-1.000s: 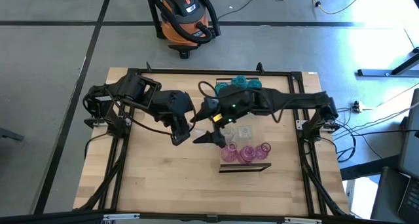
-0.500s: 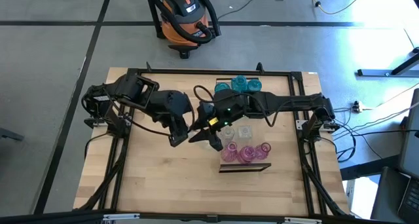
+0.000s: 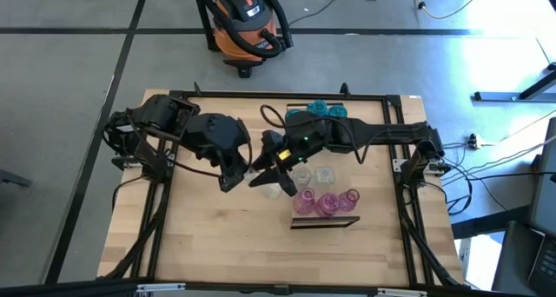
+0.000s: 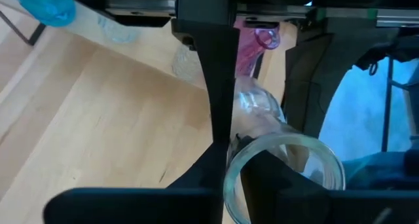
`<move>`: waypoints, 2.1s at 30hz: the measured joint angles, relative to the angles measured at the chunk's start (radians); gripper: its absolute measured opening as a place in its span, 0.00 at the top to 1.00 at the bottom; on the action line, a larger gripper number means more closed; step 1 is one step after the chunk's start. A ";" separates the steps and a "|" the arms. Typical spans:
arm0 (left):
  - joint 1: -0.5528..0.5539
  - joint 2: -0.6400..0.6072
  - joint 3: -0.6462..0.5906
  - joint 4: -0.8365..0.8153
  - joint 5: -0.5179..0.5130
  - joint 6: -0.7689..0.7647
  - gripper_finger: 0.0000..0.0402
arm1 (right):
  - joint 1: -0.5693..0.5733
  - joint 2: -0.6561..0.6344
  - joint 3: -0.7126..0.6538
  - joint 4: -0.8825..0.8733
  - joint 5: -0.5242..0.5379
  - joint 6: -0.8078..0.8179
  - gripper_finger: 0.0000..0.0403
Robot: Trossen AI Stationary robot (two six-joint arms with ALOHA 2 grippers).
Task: Sort vases onto shelf
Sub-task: Put the transparent vase on the shelf aligned with the other transparent vase
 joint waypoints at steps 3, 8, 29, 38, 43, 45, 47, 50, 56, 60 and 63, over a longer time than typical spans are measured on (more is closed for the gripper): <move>0.000 -0.007 0.000 0.009 0.005 -0.002 0.93 | 0.000 0.000 0.000 0.015 -0.016 -0.001 0.72; 0.000 -0.022 0.000 0.013 0.004 -0.009 0.94 | -0.008 0.001 -0.001 0.052 -0.018 -0.002 0.72; -0.003 -0.173 -0.003 0.116 -0.167 -0.017 0.92 | -0.077 -0.029 0.000 0.204 0.001 -0.021 0.72; 0.006 -0.173 0.006 0.148 -0.168 0.047 0.99 | -0.101 -0.026 -0.008 0.103 -0.068 -0.010 0.72; 0.020 -0.175 0.003 0.145 -0.182 0.049 1.00 | -0.102 -0.029 -0.005 0.113 -0.048 -0.031 0.72; 0.017 -0.187 0.004 0.131 -0.226 0.049 1.00 | -0.102 -0.038 -0.005 0.115 -0.019 -0.049 0.72; 0.005 -0.190 0.004 0.114 -0.293 0.046 1.00 | -0.102 -0.069 -0.005 0.099 0.020 -0.074 0.72; -0.023 -0.204 0.002 0.082 -0.413 0.043 1.00 | -0.102 -0.142 -0.004 0.001 0.134 -0.135 0.72; -0.063 -0.233 0.003 0.075 -0.531 0.050 1.00 | -0.103 -0.305 -0.005 -0.246 0.347 -0.196 0.72; -0.060 -0.231 0.002 0.055 -0.554 0.056 1.00 | -0.096 -0.422 -0.045 -0.315 0.445 -0.177 0.72; -0.042 -0.230 0.002 0.054 -0.557 0.074 1.00 | -0.072 -0.546 -0.173 -0.291 0.533 -0.134 0.72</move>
